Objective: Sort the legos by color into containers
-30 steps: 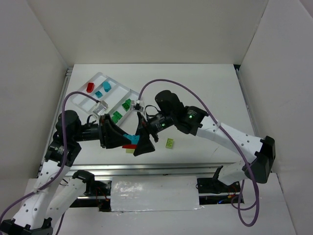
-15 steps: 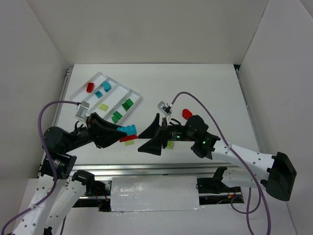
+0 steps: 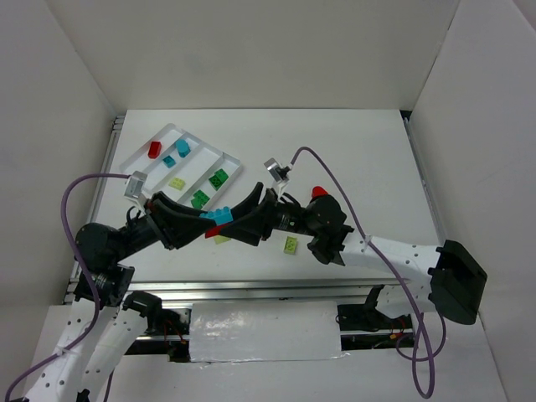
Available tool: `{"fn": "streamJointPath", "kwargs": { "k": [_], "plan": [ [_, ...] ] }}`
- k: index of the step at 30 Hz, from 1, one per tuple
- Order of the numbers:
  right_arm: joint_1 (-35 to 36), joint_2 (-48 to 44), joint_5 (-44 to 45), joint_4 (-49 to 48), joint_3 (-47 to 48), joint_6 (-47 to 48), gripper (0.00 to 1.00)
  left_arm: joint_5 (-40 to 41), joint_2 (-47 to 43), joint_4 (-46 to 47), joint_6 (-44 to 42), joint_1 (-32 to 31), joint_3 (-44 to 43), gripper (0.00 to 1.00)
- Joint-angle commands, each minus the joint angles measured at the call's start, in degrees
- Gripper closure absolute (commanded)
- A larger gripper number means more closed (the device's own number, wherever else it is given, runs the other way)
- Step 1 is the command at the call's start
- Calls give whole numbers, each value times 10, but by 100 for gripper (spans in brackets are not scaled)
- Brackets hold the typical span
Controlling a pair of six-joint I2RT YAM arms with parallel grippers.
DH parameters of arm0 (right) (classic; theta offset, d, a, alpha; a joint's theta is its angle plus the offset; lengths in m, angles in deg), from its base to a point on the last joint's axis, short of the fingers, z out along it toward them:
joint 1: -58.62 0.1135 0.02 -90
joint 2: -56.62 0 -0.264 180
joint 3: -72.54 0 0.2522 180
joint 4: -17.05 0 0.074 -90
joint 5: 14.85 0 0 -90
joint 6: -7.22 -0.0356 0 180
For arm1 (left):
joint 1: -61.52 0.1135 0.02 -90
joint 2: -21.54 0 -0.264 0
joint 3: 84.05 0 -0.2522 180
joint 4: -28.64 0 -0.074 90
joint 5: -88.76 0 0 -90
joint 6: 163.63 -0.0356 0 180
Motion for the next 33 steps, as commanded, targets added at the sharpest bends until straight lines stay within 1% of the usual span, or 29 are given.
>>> {"fn": "streamJointPath", "kwargs": {
  "k": [1, 2, 5, 6, 7, 9, 10, 17, 21, 25, 28, 30, 32, 33],
  "plan": [
    [7, 9, -11, -63, 29, -16, 40, 5, -4, 40, 10, -2, -7, 100],
    [8, 10, -12, -64, 28, -16, 45, 3, -2, 43, 11, -3, -6, 100],
    [8, 9, -16, -47, 37, -11, 51, -2, 2, 52, 15, -3, -2, 100],
    [9, 8, -18, -42, 38, -9, 56, -2, 3, 53, 16, -3, -1, 100],
    [8, 8, -21, -38, 40, -5, 72, -2, 4, 54, 15, -3, -1, 100],
    [9, 7, -21, -27, 42, -5, 95, 5, 2, 43, 6, -3, -4, 100],
    [7, 7, -25, -24, 43, -4, 100, 8, 2, 37, 2, -3, -7, 100],
    [8, 10, -64, 28, 39, 27, 100, 55, 20, -9, -38, -3, -38, 100],
    [-1, 4, -82, 59, 31, 61, 100, 65, 55, 11, -35, -3, -51, 100],
    [-30, 0, -105, 56, 12, 56, 100, 74, 82, 34, -25, -3, -58, 100],
    [-58, -9, -116, 50, -6, 52, 100, 86, 100, 29, -33, -3, -69, 100],
    [-84, -16, -115, 43, -27, 44, 100, 111, 109, -4, -63, -2, -90, 100],
    [-112, -31, -112, 30, -46, 31, 100, 171, 116, -82, -87, -2, -123, 100],
    [-124, -47, -107, 34, -64, 28, 100, 233, 128, -114, -118, 0, -138, 100]
  ]
}}
